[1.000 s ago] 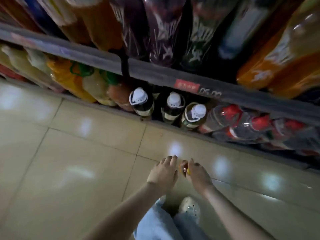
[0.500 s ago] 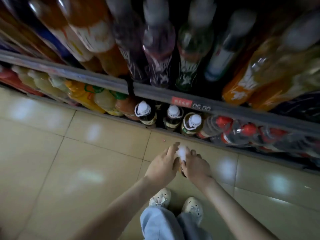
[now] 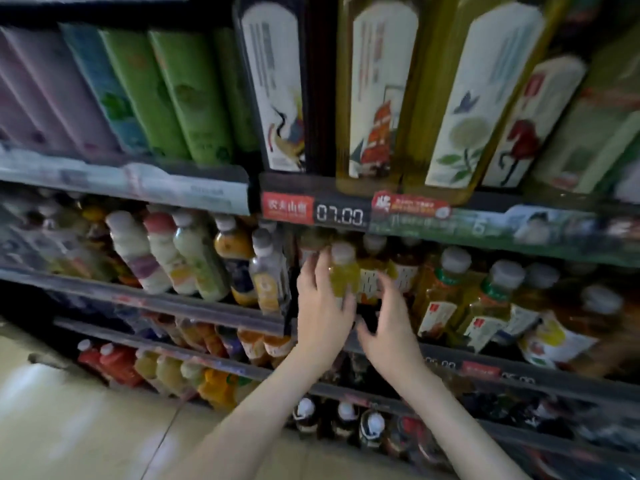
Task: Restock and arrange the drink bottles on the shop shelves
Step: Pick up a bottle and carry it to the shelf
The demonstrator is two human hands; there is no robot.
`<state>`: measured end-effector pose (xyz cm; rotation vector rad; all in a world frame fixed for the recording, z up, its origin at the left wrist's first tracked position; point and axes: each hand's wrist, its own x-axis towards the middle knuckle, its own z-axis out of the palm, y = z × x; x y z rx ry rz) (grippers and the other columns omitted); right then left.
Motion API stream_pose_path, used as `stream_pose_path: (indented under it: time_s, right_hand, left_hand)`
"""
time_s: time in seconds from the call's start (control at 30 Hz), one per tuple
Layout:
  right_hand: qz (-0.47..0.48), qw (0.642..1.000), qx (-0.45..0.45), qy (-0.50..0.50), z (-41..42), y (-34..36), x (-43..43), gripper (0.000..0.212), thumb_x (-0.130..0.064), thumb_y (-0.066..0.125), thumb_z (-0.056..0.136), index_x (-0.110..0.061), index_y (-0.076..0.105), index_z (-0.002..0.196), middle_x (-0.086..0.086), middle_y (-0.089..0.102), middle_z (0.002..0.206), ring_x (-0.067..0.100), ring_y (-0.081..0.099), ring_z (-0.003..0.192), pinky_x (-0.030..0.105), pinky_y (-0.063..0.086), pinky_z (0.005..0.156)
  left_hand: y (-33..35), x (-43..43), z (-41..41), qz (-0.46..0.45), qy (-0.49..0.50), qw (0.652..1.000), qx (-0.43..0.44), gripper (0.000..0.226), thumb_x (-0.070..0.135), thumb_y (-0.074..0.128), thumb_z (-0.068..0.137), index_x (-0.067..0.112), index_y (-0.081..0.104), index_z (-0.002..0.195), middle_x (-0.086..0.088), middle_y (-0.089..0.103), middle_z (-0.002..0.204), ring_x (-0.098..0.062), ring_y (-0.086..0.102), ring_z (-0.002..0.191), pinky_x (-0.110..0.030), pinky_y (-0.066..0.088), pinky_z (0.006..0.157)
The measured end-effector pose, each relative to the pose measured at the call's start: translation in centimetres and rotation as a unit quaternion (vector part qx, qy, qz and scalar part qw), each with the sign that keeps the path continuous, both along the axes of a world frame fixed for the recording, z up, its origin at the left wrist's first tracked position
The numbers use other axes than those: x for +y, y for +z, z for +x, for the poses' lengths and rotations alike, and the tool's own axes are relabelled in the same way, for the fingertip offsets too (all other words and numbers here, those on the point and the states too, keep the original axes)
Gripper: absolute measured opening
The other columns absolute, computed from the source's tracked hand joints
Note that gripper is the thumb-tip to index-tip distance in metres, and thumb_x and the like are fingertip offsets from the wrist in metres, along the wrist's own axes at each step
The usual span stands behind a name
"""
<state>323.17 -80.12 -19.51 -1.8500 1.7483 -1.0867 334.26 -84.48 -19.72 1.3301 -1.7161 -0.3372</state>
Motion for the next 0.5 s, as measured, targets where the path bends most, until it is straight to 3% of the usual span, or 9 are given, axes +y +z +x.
stream_pose_path:
  time_s: [0.07, 0.13, 0.23, 0.3, 0.4, 0.5]
  right_hand:
    - [0.050, 0.999, -0.003, 0.020, 1.0, 0.2, -1.7, 0.084, -0.012, 0.065, 0.088, -0.015, 0.011, 0.151, 0.007, 0.022, 0.154, 0.019, 0.021, 0.143, 0.021, 0.016, 0.112]
    - [0.085, 0.996, -0.005, 0.032, 1.6, 0.1, -3.1, 0.088, -0.011, 0.064, 0.088, -0.017, 0.004, 0.152, 0.009, 0.017, 0.156, 0.022, 0.018, 0.144, 0.023, 0.016, 0.111]
    - [0.089, 0.996, -0.003, 0.021, 1.4, 0.3, -3.6, 0.090, -0.008, 0.062, 0.087, -0.022, 0.002, 0.152, 0.008, 0.016, 0.156, 0.027, 0.016, 0.143, 0.037, 0.021, 0.116]
    - [0.075, 0.996, 0.034, 0.019, 0.6, 0.3, -2.5, 0.092, -0.005, 0.062, 0.083, -0.028, 0.006, 0.152, 0.004, 0.021, 0.151, 0.026, 0.019, 0.139, 0.040, 0.026, 0.114]
    - [0.068, 0.987, 0.131, 0.068, -0.6, 0.1, 0.2, 0.088, -0.010, 0.063, 0.082, -0.030, 0.011, 0.150, 0.000, 0.025, 0.137, 0.023, 0.032, 0.127, 0.034, 0.045, 0.097]
    - [0.070, 0.969, 0.211, 0.108, -1.2, -0.6, 2.3, 0.082, -0.020, 0.064, 0.088, -0.026, 0.012, 0.151, 0.002, 0.031, 0.129, 0.020, 0.044, 0.112, 0.031, 0.050, 0.081]
  left_hand:
    - [0.1, -2.1, 0.0, 0.091, -0.034, 0.995, -0.019, 0.078, 0.023, 0.060, 0.090, 0.013, 0.010, 0.150, -0.018, 0.027, 0.148, -0.035, 0.028, 0.137, -0.041, 0.033, 0.109]
    - [-0.2, -4.2, 0.1, 0.136, -0.073, 0.987, -0.039, 0.082, 0.023, 0.062, 0.088, 0.009, 0.011, 0.150, -0.019, 0.033, 0.145, -0.038, 0.036, 0.131, -0.046, 0.038, 0.104]
    - [-0.3, -4.9, 0.1, 0.082, -0.080, 0.988, -0.099, 0.067, 0.028, 0.064, 0.083, 0.005, 0.034, 0.139, -0.019, 0.046, 0.131, -0.037, 0.043, 0.119, -0.046, 0.041, 0.097]
    - [-1.0, -3.6, 0.1, -0.013, -0.102, 0.984, -0.144, 0.051, 0.032, 0.053, 0.083, 0.004, 0.047, 0.125, -0.015, 0.054, 0.114, -0.030, 0.045, 0.106, -0.046, 0.045, 0.090]
    - [-3.2, -0.9, 0.8, -0.078, -0.146, 0.976, -0.142, 0.043, 0.023, 0.054, 0.079, 0.007, 0.047, 0.118, -0.012, 0.054, 0.106, -0.023, 0.043, 0.098, -0.038, 0.043, 0.087]
    - [-5.1, 1.3, 1.6, -0.069, -0.169, 0.977, -0.113, 0.048, 0.023, 0.057, 0.078, 0.007, 0.044, 0.121, -0.015, 0.052, 0.112, -0.022, 0.042, 0.102, -0.027, 0.035, 0.094]
